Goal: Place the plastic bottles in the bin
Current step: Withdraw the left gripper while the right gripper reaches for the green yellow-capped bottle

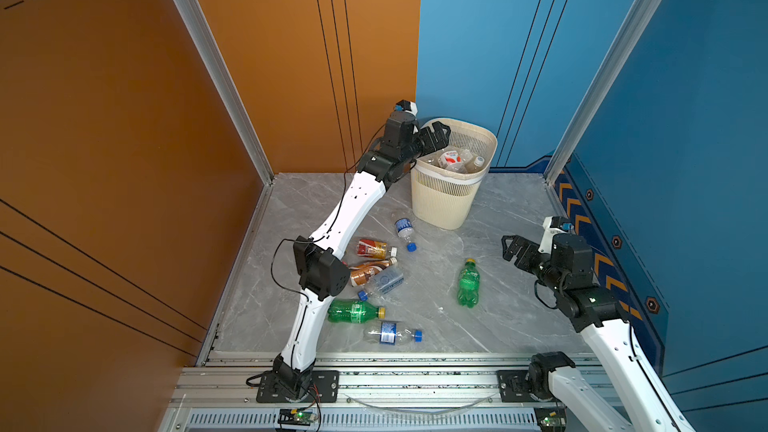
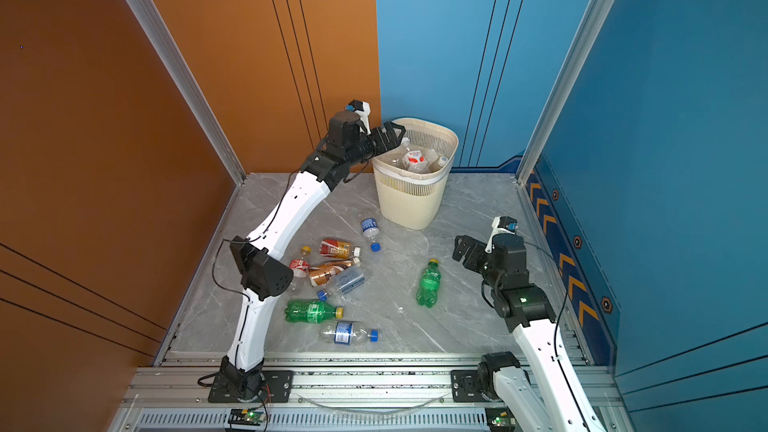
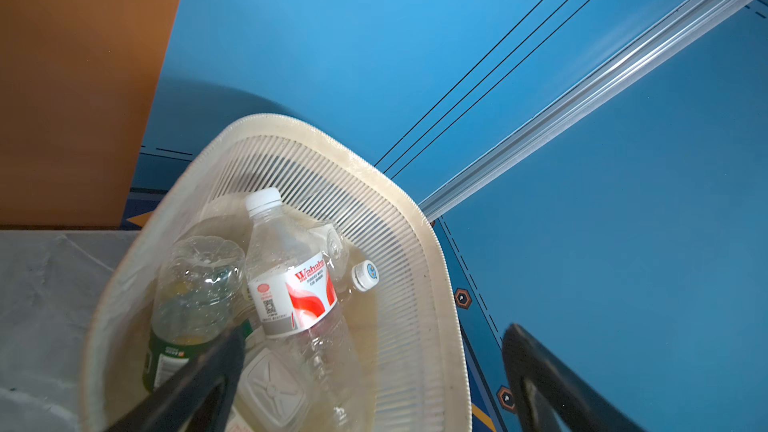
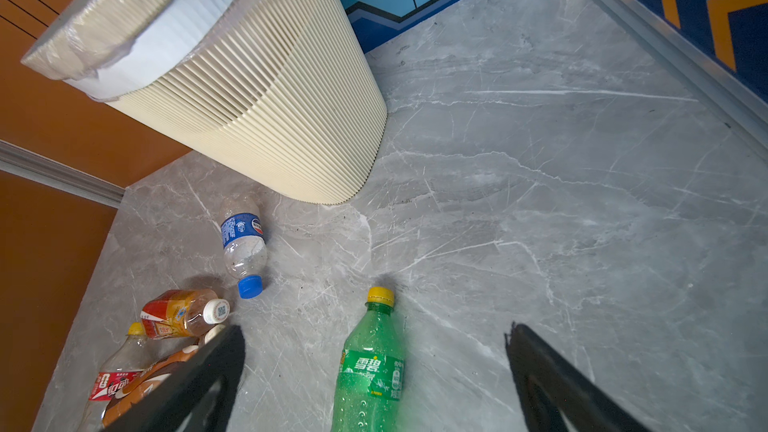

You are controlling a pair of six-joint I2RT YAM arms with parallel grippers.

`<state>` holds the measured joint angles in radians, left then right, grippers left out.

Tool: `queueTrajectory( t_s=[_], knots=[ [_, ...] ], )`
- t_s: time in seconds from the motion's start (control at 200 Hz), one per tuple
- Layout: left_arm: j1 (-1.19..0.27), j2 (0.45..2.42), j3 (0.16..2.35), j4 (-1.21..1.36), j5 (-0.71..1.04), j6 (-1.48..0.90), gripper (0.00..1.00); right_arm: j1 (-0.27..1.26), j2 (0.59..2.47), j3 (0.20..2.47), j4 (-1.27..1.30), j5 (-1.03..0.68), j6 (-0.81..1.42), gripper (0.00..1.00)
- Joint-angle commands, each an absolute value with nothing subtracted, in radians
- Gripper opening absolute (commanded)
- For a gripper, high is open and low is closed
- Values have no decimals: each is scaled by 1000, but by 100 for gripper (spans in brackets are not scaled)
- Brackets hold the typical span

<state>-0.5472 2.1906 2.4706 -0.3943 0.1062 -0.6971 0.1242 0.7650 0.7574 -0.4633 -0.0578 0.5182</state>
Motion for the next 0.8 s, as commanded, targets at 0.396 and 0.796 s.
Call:
queueTrajectory(
  t_s=[0.396,0.796],
  knots=[
    [-602,1319,1261,-199,-191,-571,98,264,816,727,-599,-34,654,100],
    [-570,908,845,-441,-284,-637,98,539,884,631,-587,108,838,100]
  ],
)
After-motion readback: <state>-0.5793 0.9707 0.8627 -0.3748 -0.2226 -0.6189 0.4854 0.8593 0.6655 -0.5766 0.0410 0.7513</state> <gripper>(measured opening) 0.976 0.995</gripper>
